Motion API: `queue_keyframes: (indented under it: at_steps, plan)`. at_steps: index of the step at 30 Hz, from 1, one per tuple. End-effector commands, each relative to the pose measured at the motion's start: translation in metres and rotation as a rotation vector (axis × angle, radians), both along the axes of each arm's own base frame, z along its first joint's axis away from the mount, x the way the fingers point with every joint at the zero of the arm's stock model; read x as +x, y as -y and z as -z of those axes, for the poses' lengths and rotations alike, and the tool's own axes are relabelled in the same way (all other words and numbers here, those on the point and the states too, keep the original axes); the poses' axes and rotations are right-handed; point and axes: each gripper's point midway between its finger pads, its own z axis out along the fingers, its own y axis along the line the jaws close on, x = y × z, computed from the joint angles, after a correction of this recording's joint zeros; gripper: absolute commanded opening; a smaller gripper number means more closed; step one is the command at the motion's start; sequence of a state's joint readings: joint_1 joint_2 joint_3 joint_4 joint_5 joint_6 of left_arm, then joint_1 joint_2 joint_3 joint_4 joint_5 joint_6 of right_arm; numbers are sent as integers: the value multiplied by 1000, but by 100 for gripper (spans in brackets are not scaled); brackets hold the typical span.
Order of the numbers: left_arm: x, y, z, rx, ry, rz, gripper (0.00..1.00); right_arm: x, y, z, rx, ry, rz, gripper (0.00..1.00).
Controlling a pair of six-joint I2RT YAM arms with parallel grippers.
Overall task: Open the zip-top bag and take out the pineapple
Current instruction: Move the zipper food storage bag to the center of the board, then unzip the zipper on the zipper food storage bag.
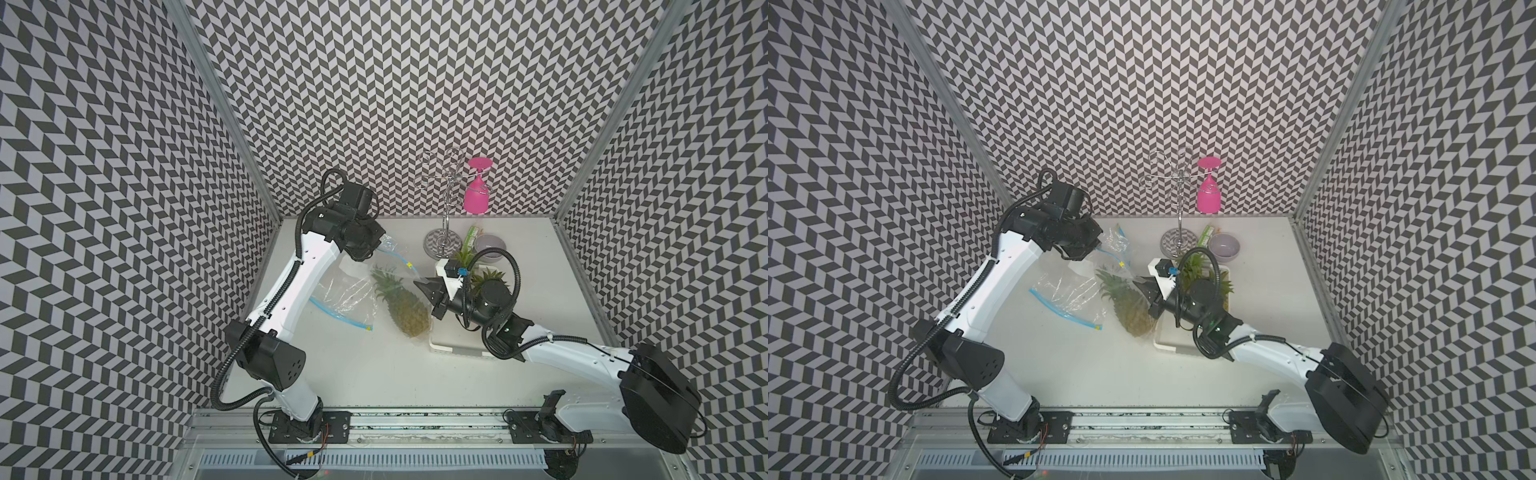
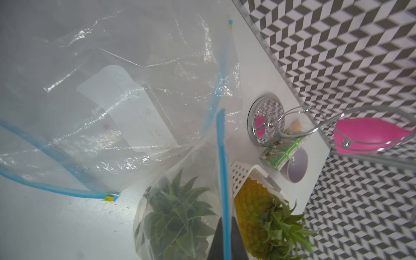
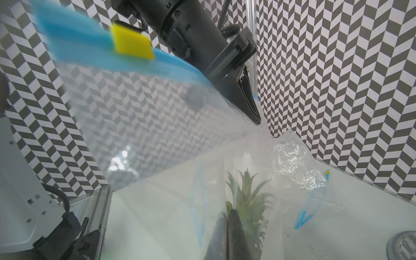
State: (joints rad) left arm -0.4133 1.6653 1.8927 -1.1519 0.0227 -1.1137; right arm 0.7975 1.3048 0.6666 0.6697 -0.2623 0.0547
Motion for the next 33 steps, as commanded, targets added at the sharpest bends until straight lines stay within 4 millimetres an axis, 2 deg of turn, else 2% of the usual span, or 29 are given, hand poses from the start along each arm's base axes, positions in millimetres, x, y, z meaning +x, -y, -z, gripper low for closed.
queue_keyframes:
  at_steps: [1, 4, 6, 10, 16, 20, 23, 26, 29, 33]
  plan:
    - [-16, -7, -11, 27, 12, -36, 0, -9, 2, -7, -24, 13, -6, 11]
    - [-26, -3, 2, 43, -23, -39, 0, -23, 1, -1, -83, -10, -4, 40]
    - [-30, 4, 10, 28, -37, -34, 0, -35, 4, -6, -95, -9, 2, 51]
    - [-36, 10, 18, 24, -55, -58, 0, -57, 10, -23, -100, -15, 9, 54]
    - [-39, 15, 14, 16, -50, -70, 0, -95, 4, -23, -146, 0, -18, 57]
    - [-38, 15, 8, 0, -39, -82, 0, -103, 2, -24, -176, -11, 12, 63]
    - [-39, 15, 4, -8, -32, -88, 0, -105, 1, -29, -157, -4, 21, 61]
    - [-41, 15, 3, -9, -30, -89, 0, -104, -7, -40, -133, -4, 13, 50]
    - [-42, 15, 4, -9, -33, -88, 0, -103, -15, -40, -139, -8, 3, 39]
    - [-42, 14, 3, -10, -29, -87, 0, -102, -19, -45, -118, -3, 4, 34]
